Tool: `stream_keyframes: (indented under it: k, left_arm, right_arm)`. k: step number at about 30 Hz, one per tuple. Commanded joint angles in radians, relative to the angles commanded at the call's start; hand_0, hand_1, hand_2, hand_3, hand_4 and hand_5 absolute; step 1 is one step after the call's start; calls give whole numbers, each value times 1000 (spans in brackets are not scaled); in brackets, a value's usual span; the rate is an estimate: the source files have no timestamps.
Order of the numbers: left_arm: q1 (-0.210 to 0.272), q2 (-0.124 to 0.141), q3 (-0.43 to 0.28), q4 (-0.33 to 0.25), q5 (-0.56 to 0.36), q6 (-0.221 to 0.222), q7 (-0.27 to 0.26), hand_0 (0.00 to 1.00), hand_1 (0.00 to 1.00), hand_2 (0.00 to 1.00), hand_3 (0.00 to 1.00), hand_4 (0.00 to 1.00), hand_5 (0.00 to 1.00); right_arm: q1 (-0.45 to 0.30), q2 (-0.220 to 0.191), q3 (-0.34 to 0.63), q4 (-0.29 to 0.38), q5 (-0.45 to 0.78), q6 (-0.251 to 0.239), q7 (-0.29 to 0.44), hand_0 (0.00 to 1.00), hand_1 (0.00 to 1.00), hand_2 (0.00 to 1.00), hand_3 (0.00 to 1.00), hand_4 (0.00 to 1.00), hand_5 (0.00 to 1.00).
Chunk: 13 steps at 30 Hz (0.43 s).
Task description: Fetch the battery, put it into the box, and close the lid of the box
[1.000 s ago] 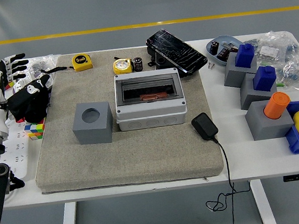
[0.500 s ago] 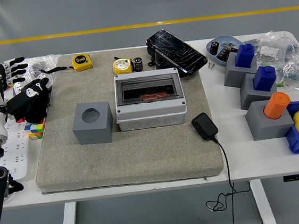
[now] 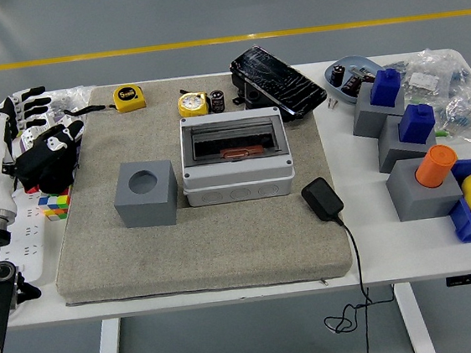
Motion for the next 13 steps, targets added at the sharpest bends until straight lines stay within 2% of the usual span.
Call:
stream_keyframes:
  k: [13]
  left_arm:
    - [0,-2,0,3,3,-3,2,576,702,708,740,998,335]
  right_arm:
    - [4,-7,6,0,2,5,6,641,646,670,572,990,535]
